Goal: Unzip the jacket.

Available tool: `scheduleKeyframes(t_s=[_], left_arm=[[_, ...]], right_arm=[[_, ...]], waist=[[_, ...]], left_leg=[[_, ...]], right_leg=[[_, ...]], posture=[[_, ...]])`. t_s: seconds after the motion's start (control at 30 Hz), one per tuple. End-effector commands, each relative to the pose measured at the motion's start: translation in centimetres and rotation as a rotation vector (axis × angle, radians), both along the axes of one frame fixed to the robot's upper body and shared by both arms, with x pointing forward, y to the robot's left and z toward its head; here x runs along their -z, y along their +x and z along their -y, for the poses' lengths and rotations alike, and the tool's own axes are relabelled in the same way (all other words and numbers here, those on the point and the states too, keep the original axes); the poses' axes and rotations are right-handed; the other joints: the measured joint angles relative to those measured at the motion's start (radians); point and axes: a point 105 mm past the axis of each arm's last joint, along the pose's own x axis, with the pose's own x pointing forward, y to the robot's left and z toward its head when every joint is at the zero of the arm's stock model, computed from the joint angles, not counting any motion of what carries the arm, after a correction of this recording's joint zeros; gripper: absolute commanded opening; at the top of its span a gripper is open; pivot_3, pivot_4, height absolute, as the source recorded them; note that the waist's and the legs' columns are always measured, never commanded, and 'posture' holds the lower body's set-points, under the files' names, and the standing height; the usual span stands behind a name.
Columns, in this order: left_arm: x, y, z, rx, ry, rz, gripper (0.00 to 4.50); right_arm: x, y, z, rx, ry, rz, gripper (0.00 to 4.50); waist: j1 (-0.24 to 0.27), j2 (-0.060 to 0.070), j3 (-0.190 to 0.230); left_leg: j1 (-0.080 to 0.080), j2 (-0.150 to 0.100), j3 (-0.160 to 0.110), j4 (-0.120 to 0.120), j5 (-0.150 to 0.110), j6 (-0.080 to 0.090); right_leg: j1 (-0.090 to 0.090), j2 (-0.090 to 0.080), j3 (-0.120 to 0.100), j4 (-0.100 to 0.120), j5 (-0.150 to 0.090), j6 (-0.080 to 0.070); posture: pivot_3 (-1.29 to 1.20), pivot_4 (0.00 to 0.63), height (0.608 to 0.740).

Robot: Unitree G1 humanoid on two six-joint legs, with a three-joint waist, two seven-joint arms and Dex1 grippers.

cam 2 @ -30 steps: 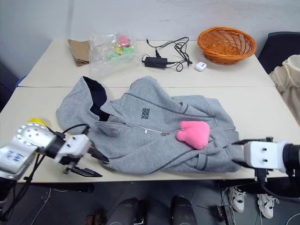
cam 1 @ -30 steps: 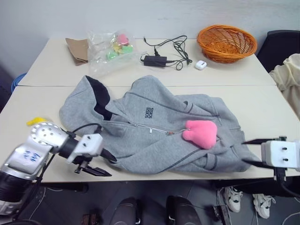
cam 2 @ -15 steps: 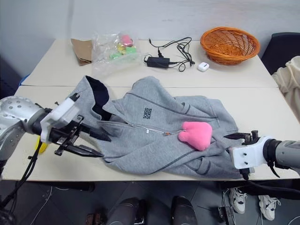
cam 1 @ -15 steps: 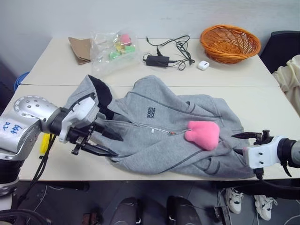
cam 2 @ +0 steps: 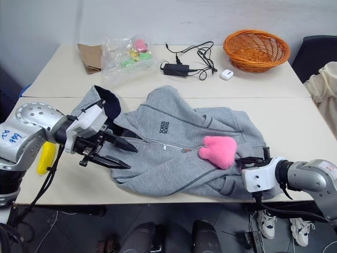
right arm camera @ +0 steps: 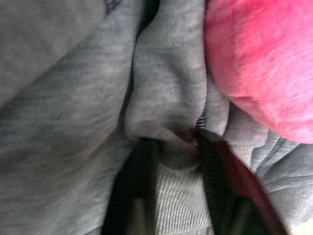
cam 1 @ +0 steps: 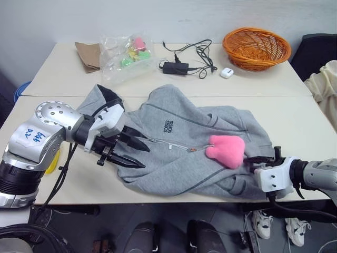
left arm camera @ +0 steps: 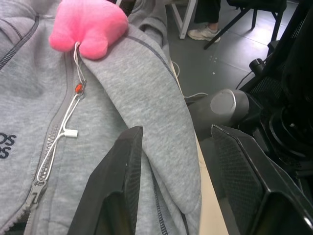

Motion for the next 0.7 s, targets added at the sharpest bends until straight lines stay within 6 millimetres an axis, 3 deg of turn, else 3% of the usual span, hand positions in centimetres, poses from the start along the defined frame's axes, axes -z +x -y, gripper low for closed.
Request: scheduleKeyframes(t_s=[0.03,0.17,0.4,0.47,0.57,0.7], left_arm=[[-0.7,0.3,0.1,0.002,-0.006,0.046,2.35],[-0.6,0.5,0.1,0.003,-0.005,0.056,2.35],[-0.3,1.0,-0.1,-0.002,-0.006,0.071,2.35],[-0.2,1.1,-0.1,-0.001,-0.005,0.074,2.35],[0.1,1.3,0.0,0.005,-0.005,0.081,2.35],[0.4,1.6,-0.2,0.005,0.006,0.089,2.35]], right_arm=[[-1.2,-0.4,0.3,0.013,0.037,-0.005,0.03],[-2.5,-2.1,0.6,0.030,0.106,-0.094,0.03],[-8.9,-9.1,-2.4,0.048,0.452,-0.536,0.03],[-9.8,-10.9,-3.0,0.041,0.486,-0.634,0.03],[-10.0,-14.0,-4.0,0.027,0.518,-0.801,0.03],[-7.7,-18.0,-5.1,0.039,0.463,-0.992,0.03]], waist=[[0.002,0.000,0.000],[0.006,0.000,0.000],[0.008,0.000,0.000],[0.008,0.000,0.000],[0.009,-0.001,0.000],[0.020,-0.001,0.000]], left_leg=[[0.000,0.000,0.000,0.000,0.000,0.000],[0.000,0.000,0.000,0.000,0.000,0.000],[0.000,0.000,-0.003,0.000,0.000,0.001],[0.000,0.001,-0.005,0.000,0.000,0.001],[0.000,0.001,-0.005,0.000,-0.001,0.002],[-0.001,0.001,-0.006,0.000,-0.003,0.002]], right_leg=[[0.000,0.000,0.000,0.000,0.000,0.000],[0.000,0.000,0.000,0.000,0.000,0.000],[0.002,-0.002,-0.001,-0.001,0.000,0.000],[0.003,-0.004,-0.001,-0.002,0.000,0.000],[0.003,-0.005,-0.001,-0.002,0.000,0.000],[0.003,-0.006,-0.001,-0.005,0.000,0.000]], posture=[[0.00,0.150,0.740],[0.00,0.150,0.740],[0.00,0.150,0.740],[0.00,0.150,0.740],[0.00,0.150,0.740],[0.00,0.150,0.740]])
